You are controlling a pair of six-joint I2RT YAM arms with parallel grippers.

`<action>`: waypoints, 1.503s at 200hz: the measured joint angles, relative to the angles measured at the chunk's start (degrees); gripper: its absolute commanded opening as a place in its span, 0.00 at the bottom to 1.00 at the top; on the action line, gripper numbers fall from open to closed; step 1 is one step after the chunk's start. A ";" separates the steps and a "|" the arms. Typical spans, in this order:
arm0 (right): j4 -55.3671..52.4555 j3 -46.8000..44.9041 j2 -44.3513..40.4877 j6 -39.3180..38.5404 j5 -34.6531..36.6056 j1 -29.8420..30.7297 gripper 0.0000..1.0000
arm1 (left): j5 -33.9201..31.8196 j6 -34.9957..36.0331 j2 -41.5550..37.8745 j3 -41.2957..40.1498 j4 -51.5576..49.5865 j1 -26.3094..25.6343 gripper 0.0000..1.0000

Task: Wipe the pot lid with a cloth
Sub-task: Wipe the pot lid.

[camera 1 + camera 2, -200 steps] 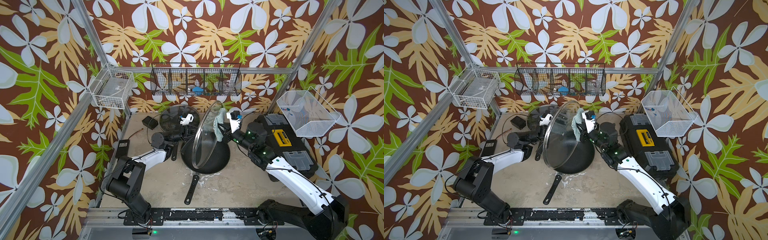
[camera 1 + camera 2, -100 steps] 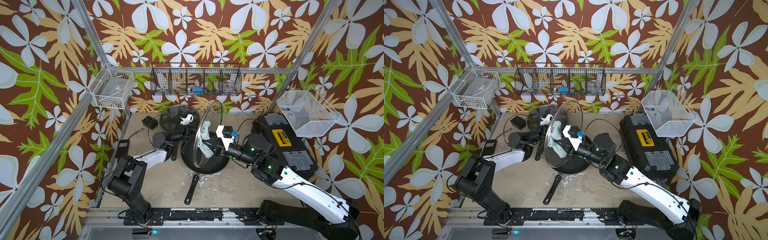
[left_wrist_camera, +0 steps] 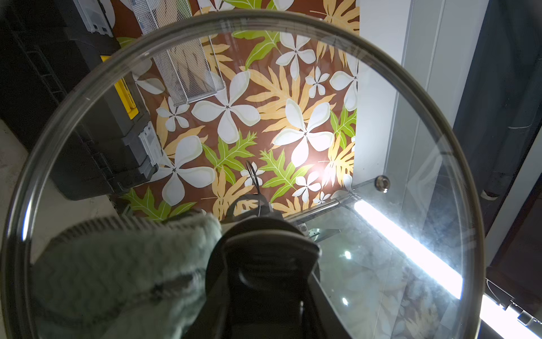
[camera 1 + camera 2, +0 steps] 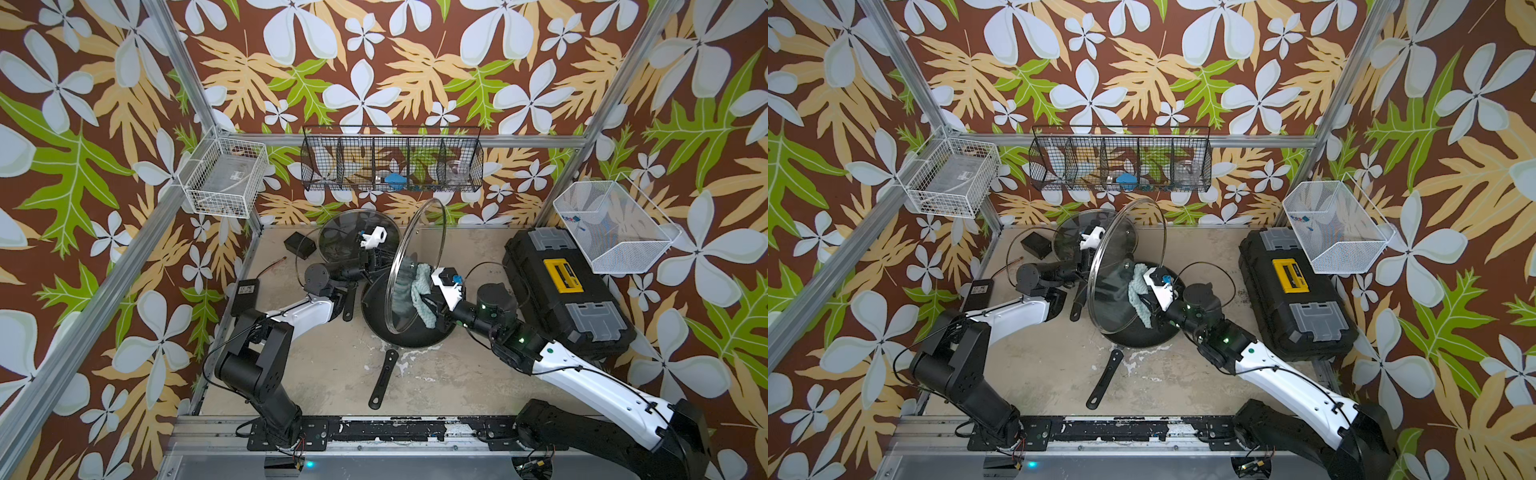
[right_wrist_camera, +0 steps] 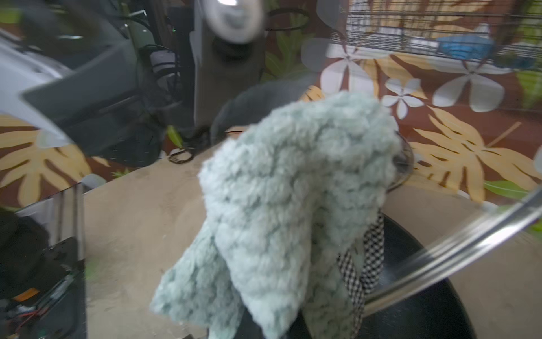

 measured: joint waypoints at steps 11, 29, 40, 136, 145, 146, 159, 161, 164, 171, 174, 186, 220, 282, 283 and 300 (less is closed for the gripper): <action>0.11 1.97 1.64 0.81 -0.17 -2.36 0.00 | -0.02 0.00 0.00 0.00 0.00 0.00 0.00; 0.26 6.49 4.22 1.11 -0.66 -5.22 0.00 | -0.09 -0.11 0.04 0.02 0.04 0.00 0.00; -0.04 9.99 5.84 1.27 -0.85 -6.29 0.00 | -0.22 -0.11 0.28 0.24 0.07 0.00 0.00; -1.03 27.47 10.25 -3.65 -7.50 3.67 0.00 | -1.25 -0.55 7.63 6.08 0.46 2.34 0.00; -0.46 25.05 9.03 -3.74 -8.15 5.27 0.00 | -1.18 -0.87 8.37 7.15 0.37 2.54 0.00; -0.37 24.57 8.81 -3.74 -8.28 5.49 0.00 | -1.18 -0.85 8.39 7.21 0.35 2.54 0.00; 1.49 19.06 6.45 -3.67 -9.18 6.91 0.00 | -1.16 -0.98 9.14 8.83 0.26 2.71 0.00; 1.73 17.99 6.03 -3.61 -9.38 7.02 0.00 | -1.16 -1.01 9.22 9.05 0.26 2.73 0.00; 2.49 16.57 5.51 -3.37 -9.66 7.19 0.00 | -1.14 -1.01 9.33 9.33 0.28 2.75 0.00; 3.54 13.03 4.33 -2.80 -10.03 7.37 0.00 | -1.03 -1.01 9.53 9.92 0.28 2.80 0.00; 3.82 11.67 3.93 -2.40 -10.12 7.45 0.00 | -0.85 -1.01 9.62 10.16 0.28 2.86 0.00; 4.55 6.75 2.80 -1.38 -9.86 7.45 0.00 | -0.17 -1.01 9.81 10.84 0.31 3.06 0.00; 6.40 -0.22 2.78 1.70 -8.57 3.93 0.00 | 0.35 -1.01 9.86 11.15 0.17 3.19 0.00; 6.58 7.61 13.70 5.31 -8.46 -8.92 0.00 | -0.87 -1.01 8.72 10.45 0.02 3.30 0.00; 6.45 8.04 13.97 5.33 -8.41 -9.07 0.00 | -0.90 -1.01 8.70 10.40 0.02 3.30 0.00; 5.44 13.94 16.85 5.29 -7.48 -10.36 0.00 | -1.49 -1.01 8.48 9.57 0.04 3.30 0.00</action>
